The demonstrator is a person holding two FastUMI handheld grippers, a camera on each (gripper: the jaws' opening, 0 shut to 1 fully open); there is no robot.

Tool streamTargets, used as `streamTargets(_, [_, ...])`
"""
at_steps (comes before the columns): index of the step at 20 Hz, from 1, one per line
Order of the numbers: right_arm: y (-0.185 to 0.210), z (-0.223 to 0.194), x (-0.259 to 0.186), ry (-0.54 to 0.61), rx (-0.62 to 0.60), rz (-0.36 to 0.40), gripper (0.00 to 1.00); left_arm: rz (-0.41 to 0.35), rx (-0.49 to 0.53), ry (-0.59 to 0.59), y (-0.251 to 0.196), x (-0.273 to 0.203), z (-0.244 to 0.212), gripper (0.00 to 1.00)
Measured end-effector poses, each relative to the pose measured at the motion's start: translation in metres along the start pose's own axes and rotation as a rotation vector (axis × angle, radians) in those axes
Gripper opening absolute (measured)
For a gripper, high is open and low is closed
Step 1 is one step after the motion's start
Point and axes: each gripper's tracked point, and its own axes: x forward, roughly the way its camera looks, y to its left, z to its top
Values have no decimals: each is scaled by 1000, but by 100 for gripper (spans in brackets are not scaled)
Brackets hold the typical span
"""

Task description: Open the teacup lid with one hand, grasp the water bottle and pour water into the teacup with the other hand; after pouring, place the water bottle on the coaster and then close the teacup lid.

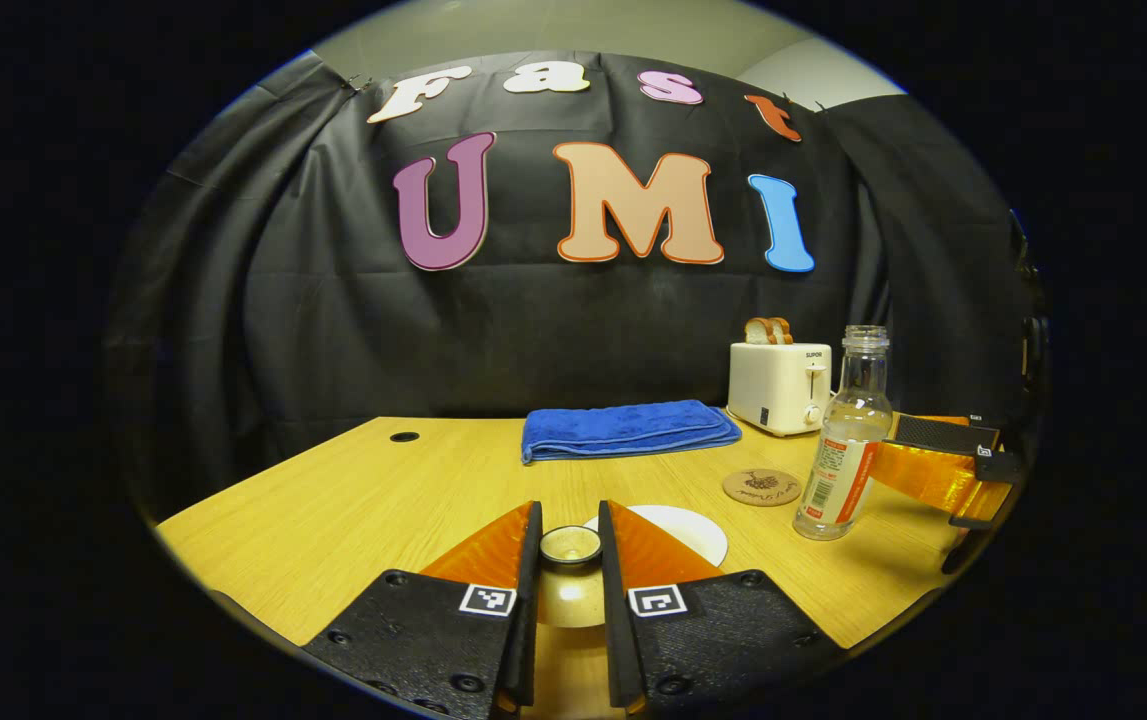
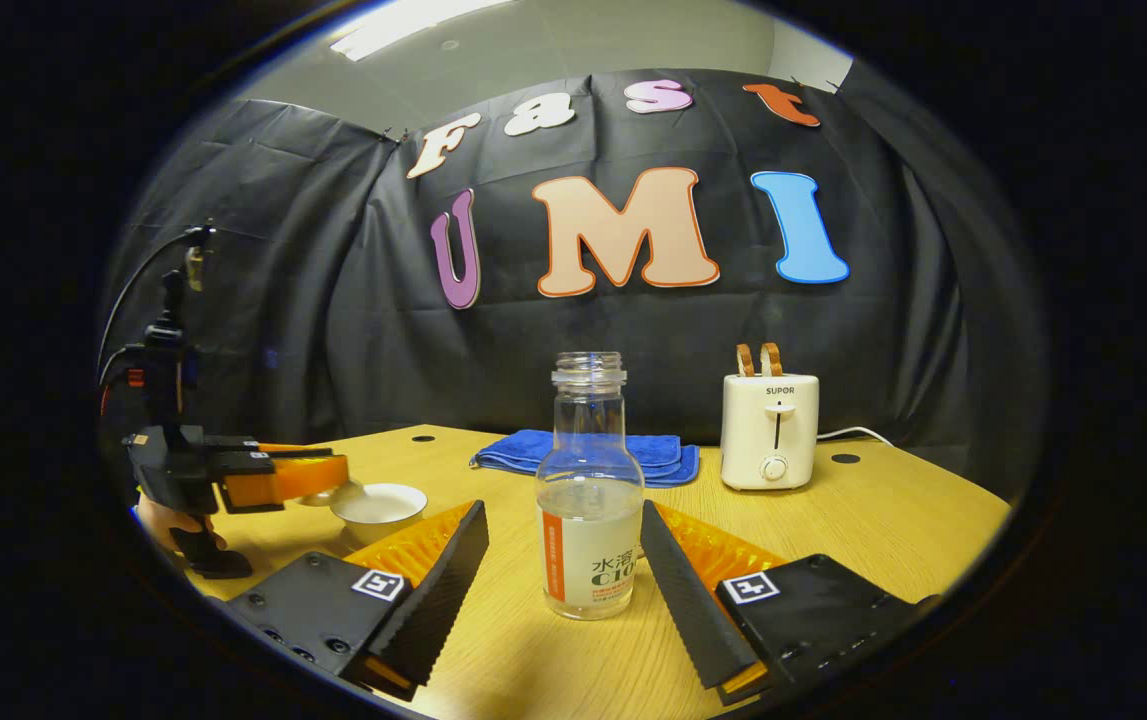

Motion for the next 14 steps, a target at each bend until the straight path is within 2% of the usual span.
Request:
streamTargets(2, [-2,-6,8,40,-3,-9,92,11,-1,-7,10,-5,0,26])
streamTargets(3, [-2,-11,13,66,-3,-11,98,17,-1,-11,15,-7,0,26])
streamTargets(12, [-12,-36,39,220,-6,-66,99,74,-12,-54,56,-25,5,26])
streamTargets(13, [-12,-38,42,231,-6,-71,93,81,-14,-57,61,-27,5,26])
streamTargets(14, [-12,-38,45,239,-9,-73,98,87,-12,-64,65,-29,6,26])
